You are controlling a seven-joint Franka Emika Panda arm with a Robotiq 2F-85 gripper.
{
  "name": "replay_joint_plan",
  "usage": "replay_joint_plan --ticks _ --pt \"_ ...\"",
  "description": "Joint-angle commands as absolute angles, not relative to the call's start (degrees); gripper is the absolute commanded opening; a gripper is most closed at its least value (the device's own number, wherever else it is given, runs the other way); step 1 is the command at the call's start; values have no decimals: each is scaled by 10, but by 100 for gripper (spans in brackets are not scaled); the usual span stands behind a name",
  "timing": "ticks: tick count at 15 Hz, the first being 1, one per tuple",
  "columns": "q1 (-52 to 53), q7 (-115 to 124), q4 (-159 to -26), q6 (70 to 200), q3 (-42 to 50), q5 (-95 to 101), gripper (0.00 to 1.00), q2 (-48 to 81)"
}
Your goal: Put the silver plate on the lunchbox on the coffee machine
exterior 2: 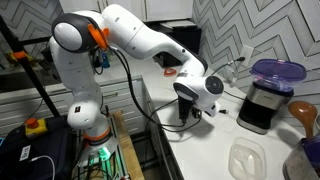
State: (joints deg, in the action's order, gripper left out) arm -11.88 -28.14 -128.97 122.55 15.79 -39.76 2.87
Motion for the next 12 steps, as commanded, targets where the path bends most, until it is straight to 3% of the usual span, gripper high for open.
replay_joint_plan --ticks 1,8,12 --pt "-135 -301 -1282 1225 150 -417 0 33" --pt "-185 -281 -1306 1287 197 -385 0 -83" --pt "-185 -291 -1296 1220 229 -470 0 -163"
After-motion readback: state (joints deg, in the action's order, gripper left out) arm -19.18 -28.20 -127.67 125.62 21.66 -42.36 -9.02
